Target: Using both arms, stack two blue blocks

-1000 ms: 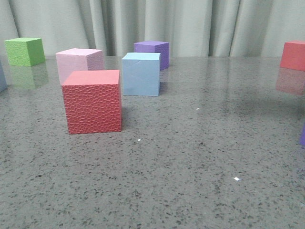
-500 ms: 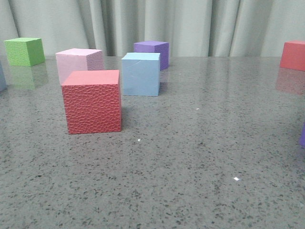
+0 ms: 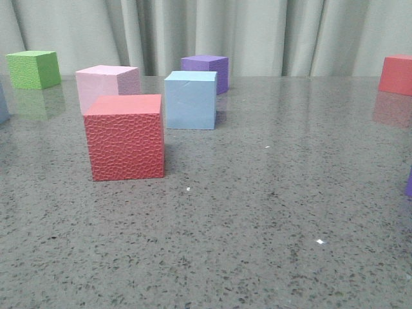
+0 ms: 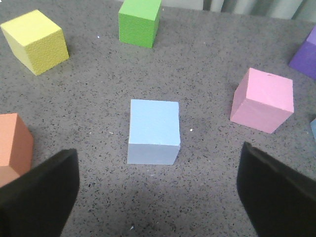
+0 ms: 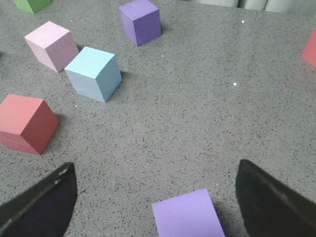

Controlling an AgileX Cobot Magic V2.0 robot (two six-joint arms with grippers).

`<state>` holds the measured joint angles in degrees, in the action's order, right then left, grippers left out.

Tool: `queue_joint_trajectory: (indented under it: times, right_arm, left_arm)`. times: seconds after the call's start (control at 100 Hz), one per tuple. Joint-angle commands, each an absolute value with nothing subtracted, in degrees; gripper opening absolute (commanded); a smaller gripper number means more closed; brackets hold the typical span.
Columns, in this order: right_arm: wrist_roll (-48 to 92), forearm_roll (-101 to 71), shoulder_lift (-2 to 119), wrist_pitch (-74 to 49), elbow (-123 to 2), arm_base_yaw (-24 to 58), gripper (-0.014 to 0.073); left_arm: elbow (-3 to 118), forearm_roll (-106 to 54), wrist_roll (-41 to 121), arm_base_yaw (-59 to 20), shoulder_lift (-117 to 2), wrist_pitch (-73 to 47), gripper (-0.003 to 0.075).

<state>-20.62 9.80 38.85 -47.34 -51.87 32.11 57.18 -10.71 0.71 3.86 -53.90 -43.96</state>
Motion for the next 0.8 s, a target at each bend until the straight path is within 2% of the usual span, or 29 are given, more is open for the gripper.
queue_joint_trajectory:
  times: [0.0, 0.2, 0.34, 0.79]
  right_arm:
    - [-20.4, 11.4, 38.7, -43.1, -53.1, 32.0, 0.0644]
    - [-20.4, 11.4, 38.7, -43.1, -53.1, 32.0, 0.0644]
    - [-20.4, 11.8, 38.7, -42.8, -53.1, 32.0, 0.0644]
    - [-20.4, 12.3, 38.7, -42.9, -53.1, 32.0, 0.0644]
  left_arm:
    - [63.8, -11.7, 0.7, 3.4, -59.7, -44.8, 0.0619]
    - [75.3, -11.7, 1.7, 3.4, -74.2, -55.1, 0.0619]
    - [80.7, -11.7, 1.7, 3.4, -81.4, -57.9, 0.0619]
    - [85.9, -11.3, 2.0, 3.4, -92.0, -60.9, 0.0619]
